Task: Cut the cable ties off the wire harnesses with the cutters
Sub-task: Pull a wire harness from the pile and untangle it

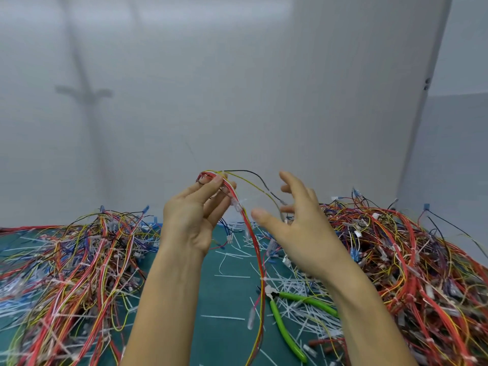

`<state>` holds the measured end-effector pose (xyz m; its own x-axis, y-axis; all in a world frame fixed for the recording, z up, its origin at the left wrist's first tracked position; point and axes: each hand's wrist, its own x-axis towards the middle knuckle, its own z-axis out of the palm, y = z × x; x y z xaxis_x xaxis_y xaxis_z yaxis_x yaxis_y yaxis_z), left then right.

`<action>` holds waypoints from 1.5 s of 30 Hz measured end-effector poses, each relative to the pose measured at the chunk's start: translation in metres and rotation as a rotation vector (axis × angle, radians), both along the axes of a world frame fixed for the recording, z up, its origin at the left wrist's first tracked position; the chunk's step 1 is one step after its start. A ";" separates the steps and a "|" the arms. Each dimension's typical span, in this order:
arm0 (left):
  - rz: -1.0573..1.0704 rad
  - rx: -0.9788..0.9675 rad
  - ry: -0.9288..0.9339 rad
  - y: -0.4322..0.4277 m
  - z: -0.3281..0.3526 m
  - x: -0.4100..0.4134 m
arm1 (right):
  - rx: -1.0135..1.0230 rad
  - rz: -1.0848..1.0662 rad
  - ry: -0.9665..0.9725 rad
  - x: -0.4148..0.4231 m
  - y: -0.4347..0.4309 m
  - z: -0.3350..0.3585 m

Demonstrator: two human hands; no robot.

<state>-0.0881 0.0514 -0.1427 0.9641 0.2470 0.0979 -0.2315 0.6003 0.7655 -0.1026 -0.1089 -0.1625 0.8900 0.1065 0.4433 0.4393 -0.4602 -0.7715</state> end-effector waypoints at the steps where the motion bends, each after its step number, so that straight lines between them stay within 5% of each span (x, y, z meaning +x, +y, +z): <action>1: 0.012 -0.040 -0.003 0.000 0.000 0.001 | -0.057 -0.004 0.068 0.000 -0.002 0.000; 6: 0.060 -0.206 0.004 -0.002 0.000 0.004 | -0.302 0.082 0.308 -0.001 -0.004 -0.006; 8: 0.062 -0.249 0.007 -0.004 -0.001 0.004 | -0.255 0.124 0.306 0.003 -0.001 -0.011; 18: -0.228 -0.716 0.132 0.016 -0.001 0.005 | 0.740 0.261 0.142 0.003 0.006 -0.002; 27: -0.353 -0.364 0.384 0.020 -0.013 0.015 | 1.134 0.294 0.111 0.008 0.005 -0.002; 38: -0.209 -0.505 0.173 0.023 -0.020 0.026 | 1.042 0.236 0.068 0.010 0.002 -0.005; 45: -0.179 -0.432 0.032 0.032 -0.014 0.021 | 0.183 -0.199 0.113 0.019 -0.007 -0.026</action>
<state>-0.0668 0.0838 -0.1568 0.9961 0.0879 -0.0074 -0.0757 0.8939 0.4418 -0.0833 -0.1162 -0.1881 0.9303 -0.1479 0.3355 0.2604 -0.3777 -0.8885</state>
